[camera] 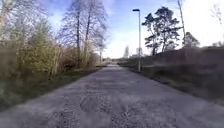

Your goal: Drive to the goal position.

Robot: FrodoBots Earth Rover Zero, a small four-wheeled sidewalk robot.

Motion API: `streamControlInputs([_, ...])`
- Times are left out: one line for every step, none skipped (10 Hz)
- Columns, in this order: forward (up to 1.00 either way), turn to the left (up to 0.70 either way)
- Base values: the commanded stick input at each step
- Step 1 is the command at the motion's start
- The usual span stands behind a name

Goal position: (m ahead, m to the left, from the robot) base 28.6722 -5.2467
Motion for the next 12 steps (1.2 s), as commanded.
streamControlInputs([1.0,0.0])
streamControlInputs([1.0,0.0])
streamControlInputs([1.0,0.0])
streamControlInputs([1.0,0.0])
streamControlInputs([1.0,0.0])
streamControlInputs([1.0,0.0])
streamControlInputs([1.0,0.0])
streamControlInputs([1.0,0.0])
streamControlInputs([1.0,0.0])
streamControlInputs([1.0,0.0])
streamControlInputs([1.0,0.0])
streamControlInputs([1.0,0.0])
